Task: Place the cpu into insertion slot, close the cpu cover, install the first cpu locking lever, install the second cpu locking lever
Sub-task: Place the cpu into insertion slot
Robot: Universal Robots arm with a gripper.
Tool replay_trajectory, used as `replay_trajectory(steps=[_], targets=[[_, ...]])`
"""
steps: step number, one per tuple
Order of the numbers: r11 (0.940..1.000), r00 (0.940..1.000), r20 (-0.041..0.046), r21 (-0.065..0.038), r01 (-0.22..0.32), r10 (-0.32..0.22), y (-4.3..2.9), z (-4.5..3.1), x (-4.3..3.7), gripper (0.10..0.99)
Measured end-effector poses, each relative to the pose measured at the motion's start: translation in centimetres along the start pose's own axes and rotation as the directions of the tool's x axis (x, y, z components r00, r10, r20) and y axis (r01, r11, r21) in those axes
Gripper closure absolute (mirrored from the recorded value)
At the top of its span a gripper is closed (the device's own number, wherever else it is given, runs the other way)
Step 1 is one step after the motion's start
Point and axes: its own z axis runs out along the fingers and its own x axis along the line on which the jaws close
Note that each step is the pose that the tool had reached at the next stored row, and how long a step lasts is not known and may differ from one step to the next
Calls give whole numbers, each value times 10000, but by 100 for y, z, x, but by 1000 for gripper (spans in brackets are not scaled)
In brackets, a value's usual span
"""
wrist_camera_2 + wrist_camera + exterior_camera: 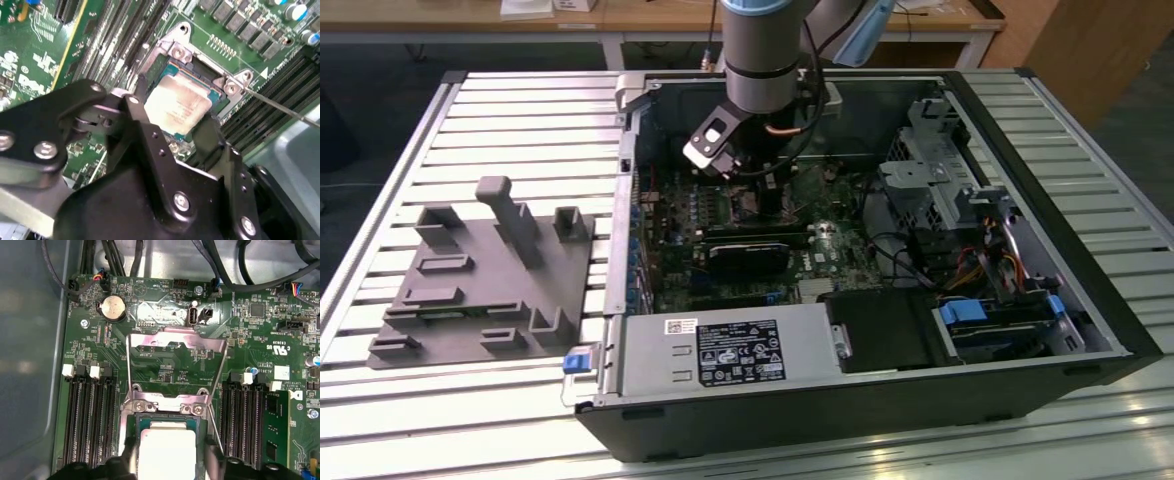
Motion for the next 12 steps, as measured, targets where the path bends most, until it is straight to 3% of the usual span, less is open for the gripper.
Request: replay_trajectory(steps=[1, 2, 12], targets=[[10000, 10000, 0, 0, -1, 1, 0, 0, 0, 486], [10000, 10000, 1, 0, -1, 1, 0, 0, 0, 420], [10000, 10000, -16, 1, -7, 7, 1, -23, -1, 420]])
